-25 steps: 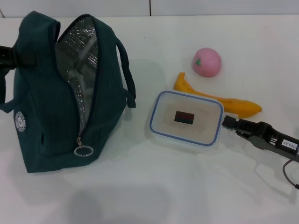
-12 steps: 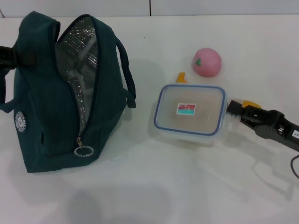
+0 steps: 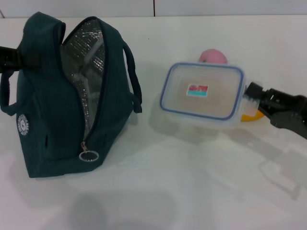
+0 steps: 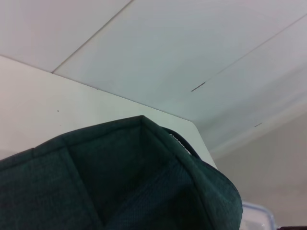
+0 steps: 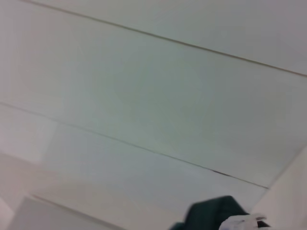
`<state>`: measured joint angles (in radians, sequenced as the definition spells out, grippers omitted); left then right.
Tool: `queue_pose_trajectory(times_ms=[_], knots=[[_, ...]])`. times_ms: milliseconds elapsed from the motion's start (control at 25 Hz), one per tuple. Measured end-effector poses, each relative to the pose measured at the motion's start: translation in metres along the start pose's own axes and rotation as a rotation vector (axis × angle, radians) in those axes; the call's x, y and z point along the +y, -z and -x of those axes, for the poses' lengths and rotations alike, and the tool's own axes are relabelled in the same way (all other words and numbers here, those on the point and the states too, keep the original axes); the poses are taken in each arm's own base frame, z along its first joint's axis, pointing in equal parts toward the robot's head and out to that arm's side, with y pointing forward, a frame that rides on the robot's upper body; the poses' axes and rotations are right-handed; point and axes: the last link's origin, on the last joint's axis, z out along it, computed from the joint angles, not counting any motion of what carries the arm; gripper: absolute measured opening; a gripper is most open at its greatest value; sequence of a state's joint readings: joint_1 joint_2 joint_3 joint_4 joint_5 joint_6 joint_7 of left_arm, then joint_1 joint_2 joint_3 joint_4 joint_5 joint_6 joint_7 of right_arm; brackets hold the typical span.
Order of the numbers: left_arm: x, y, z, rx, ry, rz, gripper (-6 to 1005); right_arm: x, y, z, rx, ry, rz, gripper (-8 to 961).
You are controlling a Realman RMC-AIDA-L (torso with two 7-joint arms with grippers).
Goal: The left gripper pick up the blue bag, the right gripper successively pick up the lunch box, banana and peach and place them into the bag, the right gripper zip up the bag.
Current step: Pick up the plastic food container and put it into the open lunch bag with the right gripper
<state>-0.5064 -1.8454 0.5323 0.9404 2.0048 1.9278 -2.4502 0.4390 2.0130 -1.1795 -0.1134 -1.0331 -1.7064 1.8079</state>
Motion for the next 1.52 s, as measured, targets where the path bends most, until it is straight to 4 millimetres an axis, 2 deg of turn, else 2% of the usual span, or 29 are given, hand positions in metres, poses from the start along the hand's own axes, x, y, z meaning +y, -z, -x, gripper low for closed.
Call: queue_pose_trajectory(times_ms=[440,680,1080,1520], knots=[[0.002,-0.004,0.000,0.002,0.001,0.014,42,0.018,-0.011,0.021,-0.109,-0.115,0.138,98],[0.003,-0.009,-0.001,0.000,-0.004,0.030,42,0.025,-0.034,0.031,-0.075,-0.119,0.188,97],[0.008,-0.030,-0.006,-0.028,0.009,0.097,42,0.043,-0.076,0.046,0.006,-0.086,0.277,97],[0.017,-0.058,-0.005,-0.085,0.007,0.154,42,0.050,-0.088,0.049,0.037,-0.079,0.309,97]])
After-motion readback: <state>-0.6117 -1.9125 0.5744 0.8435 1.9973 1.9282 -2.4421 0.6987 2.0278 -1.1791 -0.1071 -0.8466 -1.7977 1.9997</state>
